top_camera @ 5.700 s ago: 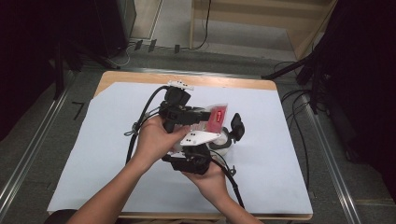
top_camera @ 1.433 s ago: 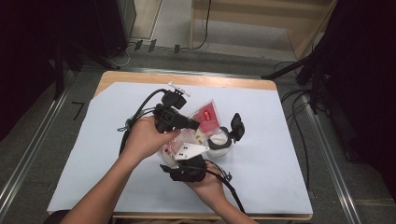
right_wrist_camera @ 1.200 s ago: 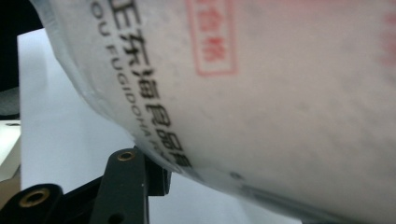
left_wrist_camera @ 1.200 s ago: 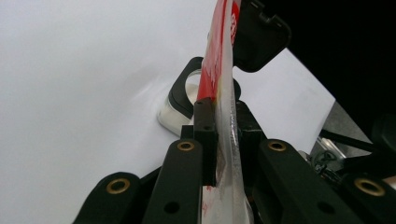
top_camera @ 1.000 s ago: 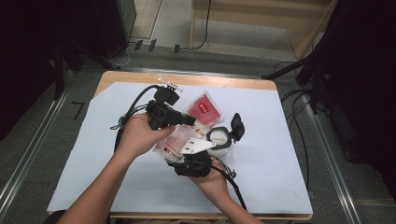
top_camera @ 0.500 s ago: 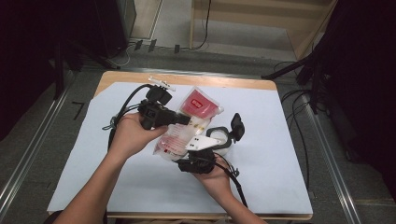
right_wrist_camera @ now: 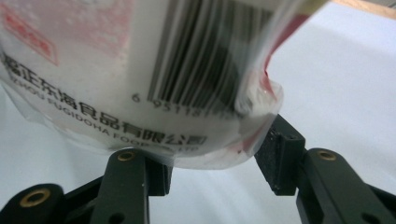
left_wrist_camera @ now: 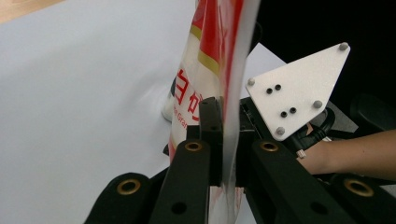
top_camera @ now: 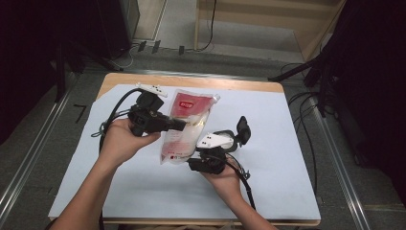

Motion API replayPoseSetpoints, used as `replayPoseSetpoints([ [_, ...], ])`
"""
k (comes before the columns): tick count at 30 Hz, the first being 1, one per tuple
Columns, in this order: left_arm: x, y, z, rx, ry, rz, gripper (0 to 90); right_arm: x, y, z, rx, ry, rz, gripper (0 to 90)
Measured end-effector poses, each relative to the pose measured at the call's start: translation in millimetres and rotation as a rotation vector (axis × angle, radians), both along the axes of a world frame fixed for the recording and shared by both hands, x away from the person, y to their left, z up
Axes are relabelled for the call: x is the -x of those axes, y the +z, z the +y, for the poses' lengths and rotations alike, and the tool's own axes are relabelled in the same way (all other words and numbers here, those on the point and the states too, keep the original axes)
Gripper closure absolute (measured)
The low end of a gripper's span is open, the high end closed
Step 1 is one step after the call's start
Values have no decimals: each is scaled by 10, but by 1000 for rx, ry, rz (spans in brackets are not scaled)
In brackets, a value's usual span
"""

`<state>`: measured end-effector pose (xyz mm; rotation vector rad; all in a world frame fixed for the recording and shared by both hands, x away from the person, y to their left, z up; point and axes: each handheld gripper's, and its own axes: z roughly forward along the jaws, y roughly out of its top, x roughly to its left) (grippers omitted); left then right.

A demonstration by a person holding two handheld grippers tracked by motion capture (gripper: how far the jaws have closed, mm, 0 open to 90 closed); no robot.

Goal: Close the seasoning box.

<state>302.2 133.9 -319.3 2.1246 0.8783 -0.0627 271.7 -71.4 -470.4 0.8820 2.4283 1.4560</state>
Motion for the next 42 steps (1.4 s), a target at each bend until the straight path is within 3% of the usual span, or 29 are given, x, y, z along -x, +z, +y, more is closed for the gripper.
replayPoseSetpoints([
  [7,-25,-4,60,19,17,12,900,21,25,37,21,26,-12,526],
  [12,-33,14,112,45,28,18,900,29,36,55,3,47,19,524],
  [16,-35,75,210,60,56,-2,900,10,3,73,22,67,59,516],
  [21,-73,76,331,53,106,-21,900,14,-3,77,30,66,65,515],
  [24,-137,28,439,40,153,-22,900,21,7,78,29,71,62,513],
  [26,-185,-24,501,5,203,-22,900,20,8,75,22,78,64,513],
  [29,-222,-65,544,-18,231,-24,900,12,6,68,10,85,72,512],
  [32,-295,-147,617,-16,263,-29,900,15,10,58,5,85,75,508],
  [37,-418,-293,684,-34,287,-30,900,19,25,30,-4,90,68,500],
  [42,-552,-474,684,-33,295,-56,900,23,29,-2,-4,85,63,497],
])
